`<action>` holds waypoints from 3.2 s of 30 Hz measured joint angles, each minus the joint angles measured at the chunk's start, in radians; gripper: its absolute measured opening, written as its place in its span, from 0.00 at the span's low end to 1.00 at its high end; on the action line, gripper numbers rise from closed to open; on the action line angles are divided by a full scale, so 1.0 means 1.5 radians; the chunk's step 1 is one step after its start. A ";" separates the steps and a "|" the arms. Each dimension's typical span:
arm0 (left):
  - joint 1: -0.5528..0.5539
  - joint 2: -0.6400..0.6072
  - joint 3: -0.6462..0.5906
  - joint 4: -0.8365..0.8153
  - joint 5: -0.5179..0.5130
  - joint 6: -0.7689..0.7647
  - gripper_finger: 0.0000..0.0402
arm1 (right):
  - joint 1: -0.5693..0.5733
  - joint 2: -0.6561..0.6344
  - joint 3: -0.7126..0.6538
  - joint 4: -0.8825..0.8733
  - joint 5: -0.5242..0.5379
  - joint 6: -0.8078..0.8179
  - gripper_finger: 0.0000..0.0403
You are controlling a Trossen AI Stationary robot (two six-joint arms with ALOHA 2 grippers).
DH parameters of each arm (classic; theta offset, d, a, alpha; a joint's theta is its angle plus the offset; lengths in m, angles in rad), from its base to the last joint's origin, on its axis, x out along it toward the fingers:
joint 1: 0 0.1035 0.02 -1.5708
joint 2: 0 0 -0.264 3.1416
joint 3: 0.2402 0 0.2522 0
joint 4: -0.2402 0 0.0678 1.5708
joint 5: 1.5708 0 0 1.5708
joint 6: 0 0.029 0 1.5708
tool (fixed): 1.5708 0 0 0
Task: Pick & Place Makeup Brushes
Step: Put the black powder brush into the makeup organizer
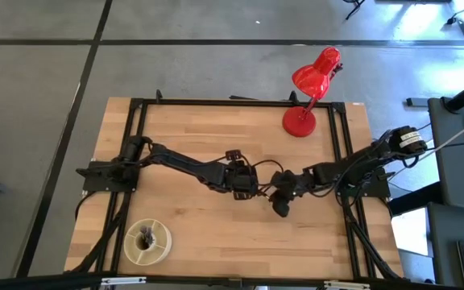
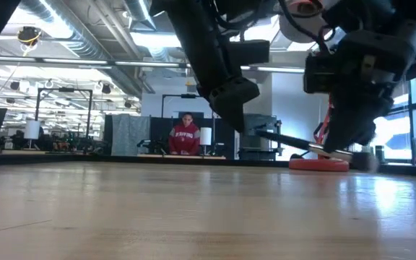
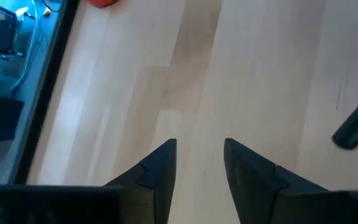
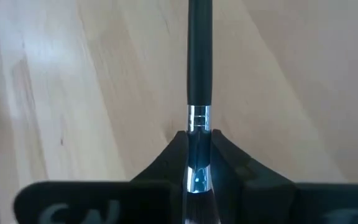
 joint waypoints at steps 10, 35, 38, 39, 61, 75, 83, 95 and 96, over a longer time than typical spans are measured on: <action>0.004 0.002 0.000 0.091 0.115 0.141 0.47 | -0.031 0.000 0.001 0.017 0.027 -0.163 0.11; 0.023 0.002 0.000 0.111 0.262 0.227 0.52 | -0.033 -0.001 0.001 0.034 0.082 -0.201 0.12; 0.024 0.002 0.000 0.104 0.348 0.237 0.52 | -0.032 -0.001 0.001 0.039 0.080 -0.201 0.12; 0.023 0.002 0.000 0.104 0.363 0.237 0.51 | -0.032 -0.001 0.001 0.040 0.077 -0.202 0.12; 0.022 0.002 0.000 0.059 0.294 0.180 0.11 | -0.032 -0.001 0.002 0.077 0.095 -0.187 0.19; 0.006 0.004 0.000 -0.102 0.016 -0.121 0.13 | -0.030 -0.145 0.003 0.073 0.301 -0.155 0.51; -0.016 -0.001 -0.001 -0.162 -0.080 -0.229 0.13 | -0.033 -0.115 -0.082 0.191 0.340 -0.072 0.52; -0.015 -0.078 -0.099 -0.189 -0.214 -0.500 0.13 | -0.059 -0.060 -0.276 0.708 0.361 -0.003 0.52; -0.015 -0.081 -0.107 -0.167 -0.212 -0.505 0.13 | -0.060 -0.046 -0.273 0.725 0.366 0.004 0.52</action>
